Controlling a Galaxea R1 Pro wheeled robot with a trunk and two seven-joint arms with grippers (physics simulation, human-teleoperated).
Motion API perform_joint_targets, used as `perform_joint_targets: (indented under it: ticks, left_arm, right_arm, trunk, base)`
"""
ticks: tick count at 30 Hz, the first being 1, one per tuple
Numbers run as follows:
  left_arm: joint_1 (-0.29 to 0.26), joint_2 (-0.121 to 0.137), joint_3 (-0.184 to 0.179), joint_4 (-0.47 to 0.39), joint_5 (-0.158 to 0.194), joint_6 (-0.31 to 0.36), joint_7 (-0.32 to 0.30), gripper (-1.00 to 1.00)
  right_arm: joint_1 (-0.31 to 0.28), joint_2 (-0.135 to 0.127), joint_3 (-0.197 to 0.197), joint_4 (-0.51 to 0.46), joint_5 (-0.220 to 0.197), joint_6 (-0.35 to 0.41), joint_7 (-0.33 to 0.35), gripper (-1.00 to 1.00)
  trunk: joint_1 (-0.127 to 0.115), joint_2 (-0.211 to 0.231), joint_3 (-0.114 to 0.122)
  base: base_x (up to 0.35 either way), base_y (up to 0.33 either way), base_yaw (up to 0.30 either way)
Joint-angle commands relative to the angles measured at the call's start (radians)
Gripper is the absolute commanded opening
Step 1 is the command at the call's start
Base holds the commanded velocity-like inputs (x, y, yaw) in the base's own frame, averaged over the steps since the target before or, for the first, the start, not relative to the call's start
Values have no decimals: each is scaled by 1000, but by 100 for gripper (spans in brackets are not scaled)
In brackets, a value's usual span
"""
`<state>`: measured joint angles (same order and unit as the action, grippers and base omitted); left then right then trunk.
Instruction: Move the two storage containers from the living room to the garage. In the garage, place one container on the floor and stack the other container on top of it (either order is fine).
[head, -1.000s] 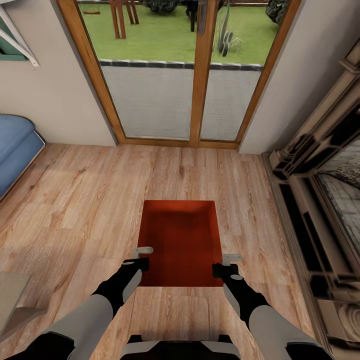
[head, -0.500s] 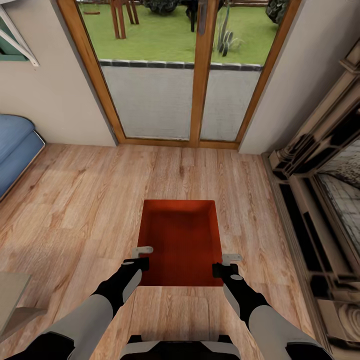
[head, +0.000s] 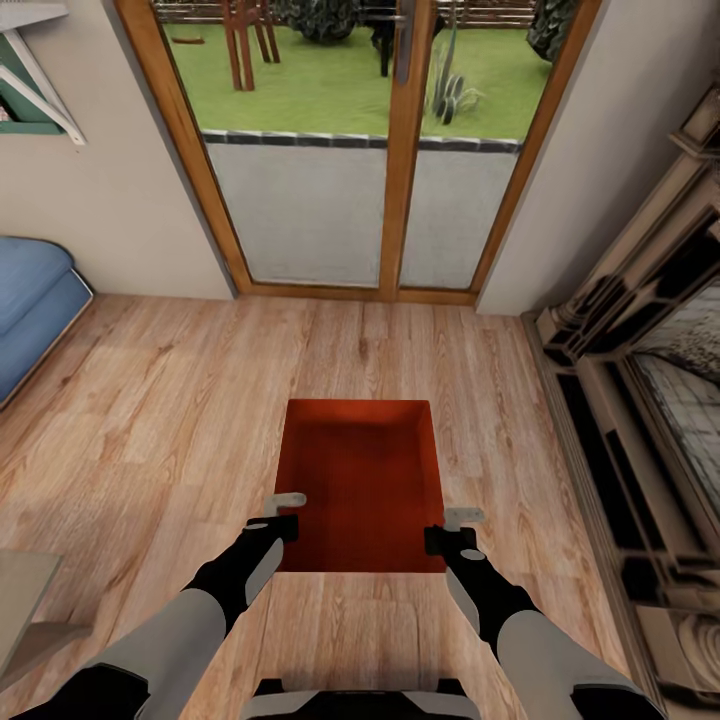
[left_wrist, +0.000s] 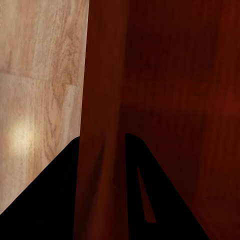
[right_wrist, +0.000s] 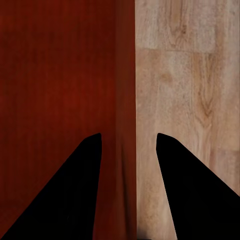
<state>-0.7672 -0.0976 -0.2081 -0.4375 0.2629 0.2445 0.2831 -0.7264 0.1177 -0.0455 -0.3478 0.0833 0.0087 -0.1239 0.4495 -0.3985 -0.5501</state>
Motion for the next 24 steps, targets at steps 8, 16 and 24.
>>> perform_joint_targets:
  ticks: [8,16,24]
  left_arm:
    - [0,1,-2,2,13,7,15,-100]
    - [1,1,-2,2,14,7,15,-100]
    - [0,1,-2,2,15,7,15,-100]
  right_arm:
    - [-1,2,-18,-5,24,1,-5,-100]
    - [-1,2,-18,-5,24,1,-3,-100]
    - [-1,2,-18,-5,23,1,-3,-100]
  trunk:
    - [1,-1,12]
    - [1,-1,25]
    - [1,-1,38]
  base:
    - [0,0,0]
    - [0,0,0]
    - [0,0,0]
